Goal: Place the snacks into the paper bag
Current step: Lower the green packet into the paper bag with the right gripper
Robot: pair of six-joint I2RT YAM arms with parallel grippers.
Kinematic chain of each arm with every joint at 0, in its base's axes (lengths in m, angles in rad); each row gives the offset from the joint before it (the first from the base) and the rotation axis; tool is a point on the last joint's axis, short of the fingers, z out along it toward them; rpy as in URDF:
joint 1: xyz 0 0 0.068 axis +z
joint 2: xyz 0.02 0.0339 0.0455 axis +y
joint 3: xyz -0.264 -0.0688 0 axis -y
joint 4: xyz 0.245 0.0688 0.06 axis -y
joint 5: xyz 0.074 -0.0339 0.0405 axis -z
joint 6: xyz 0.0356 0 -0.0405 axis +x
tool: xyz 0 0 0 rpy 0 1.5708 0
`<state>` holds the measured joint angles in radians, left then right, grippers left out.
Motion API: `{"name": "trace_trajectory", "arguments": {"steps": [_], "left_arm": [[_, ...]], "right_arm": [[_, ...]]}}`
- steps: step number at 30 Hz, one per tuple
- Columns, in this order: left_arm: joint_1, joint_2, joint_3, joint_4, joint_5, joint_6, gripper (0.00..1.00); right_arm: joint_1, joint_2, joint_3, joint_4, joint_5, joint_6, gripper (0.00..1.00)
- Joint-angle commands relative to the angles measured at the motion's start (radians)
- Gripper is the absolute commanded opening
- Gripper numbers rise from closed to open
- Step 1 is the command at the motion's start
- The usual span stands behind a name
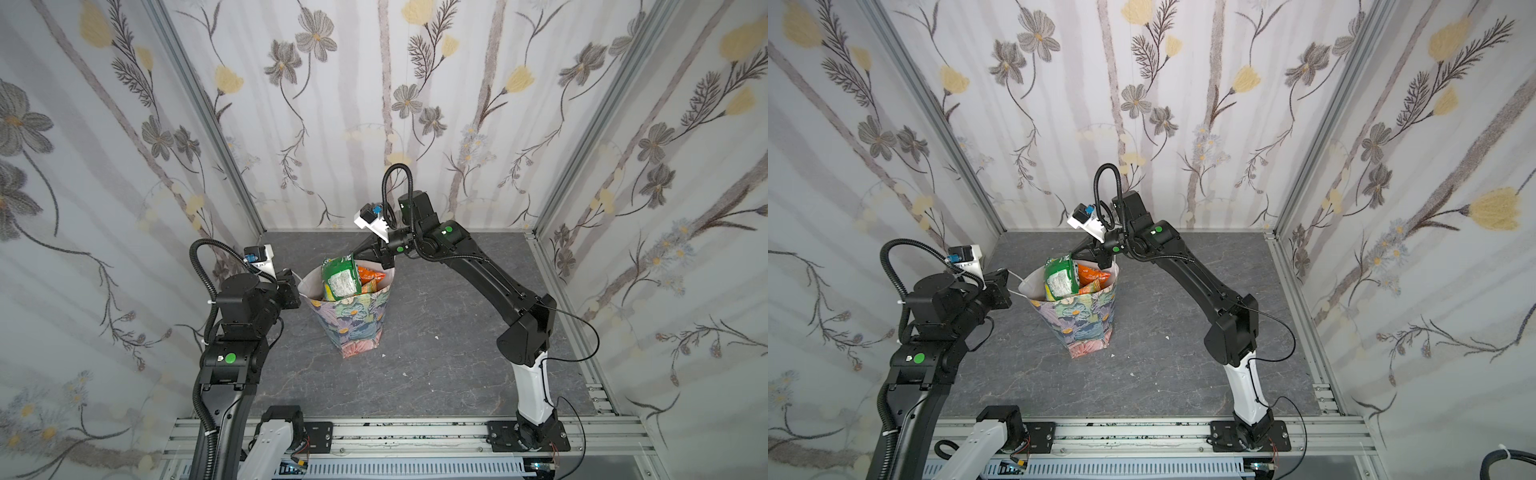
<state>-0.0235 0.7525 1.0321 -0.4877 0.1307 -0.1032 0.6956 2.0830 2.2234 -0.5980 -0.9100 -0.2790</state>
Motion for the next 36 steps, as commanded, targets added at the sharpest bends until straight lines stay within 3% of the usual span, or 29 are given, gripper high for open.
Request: {"name": "trace_trajectory", "arguments": {"steps": [1, 5, 11, 14, 23, 36], "left_arm": [[0.002, -0.003, 0.01, 0.062, -0.014, 0.009, 0.0], [0.001, 0.005, 0.008, 0.067, -0.003, 0.006, 0.0], [0.001, 0.005, 0.015, 0.064, -0.008, 0.008, 0.0], [0.0, 0.005, 0.017, 0.061, -0.011, 0.009, 0.0], [0.002, 0.01, 0.016, 0.064, -0.013, 0.009, 0.0], [0.002, 0.0, 0.016, 0.06, -0.017, 0.011, 0.0]], "right_arm": [[-0.014, -0.011, -0.002, -0.078, 0.029, -0.053, 0.21], [-0.015, -0.022, 0.002, -0.019, 0.211, 0.003, 0.49], [-0.008, -0.107, 0.007, 0.072, 0.473, 0.061, 0.56], [0.016, -0.143, 0.007, 0.074, 0.586, 0.051, 0.56], [0.117, -0.143, 0.005, 0.03, 0.686, -0.008, 0.55], [0.215, -0.078, 0.005, -0.003, 0.713, -0.005, 0.53]]}}
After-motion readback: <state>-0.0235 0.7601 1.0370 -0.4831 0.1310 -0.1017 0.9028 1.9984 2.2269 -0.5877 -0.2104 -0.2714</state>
